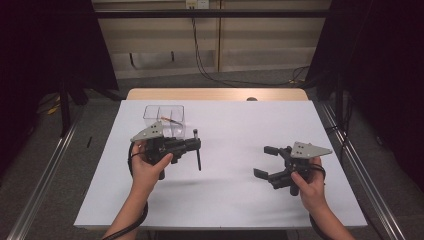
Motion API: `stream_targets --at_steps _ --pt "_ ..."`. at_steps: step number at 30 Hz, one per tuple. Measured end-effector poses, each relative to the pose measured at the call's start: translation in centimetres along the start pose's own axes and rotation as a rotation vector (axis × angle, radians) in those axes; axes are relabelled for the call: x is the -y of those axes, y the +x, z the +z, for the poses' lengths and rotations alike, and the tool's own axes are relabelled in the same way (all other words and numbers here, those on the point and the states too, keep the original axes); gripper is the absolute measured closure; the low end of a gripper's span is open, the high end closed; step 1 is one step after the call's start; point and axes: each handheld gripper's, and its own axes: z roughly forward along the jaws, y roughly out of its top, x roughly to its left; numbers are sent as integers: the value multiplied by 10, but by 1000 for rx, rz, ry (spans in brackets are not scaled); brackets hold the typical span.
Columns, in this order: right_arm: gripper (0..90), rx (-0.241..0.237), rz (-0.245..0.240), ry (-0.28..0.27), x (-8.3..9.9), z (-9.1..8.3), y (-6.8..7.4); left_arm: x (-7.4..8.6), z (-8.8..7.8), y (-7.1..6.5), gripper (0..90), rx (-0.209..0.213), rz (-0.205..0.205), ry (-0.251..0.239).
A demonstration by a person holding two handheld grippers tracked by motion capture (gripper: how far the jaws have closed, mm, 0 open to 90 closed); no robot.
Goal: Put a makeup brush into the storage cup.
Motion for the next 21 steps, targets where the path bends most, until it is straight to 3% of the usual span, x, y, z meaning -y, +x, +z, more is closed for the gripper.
stream_targets --at_steps 21 --pt "66 23 -4 15 13 -16 -5 -1 -6 3 838 -20 4 -12"
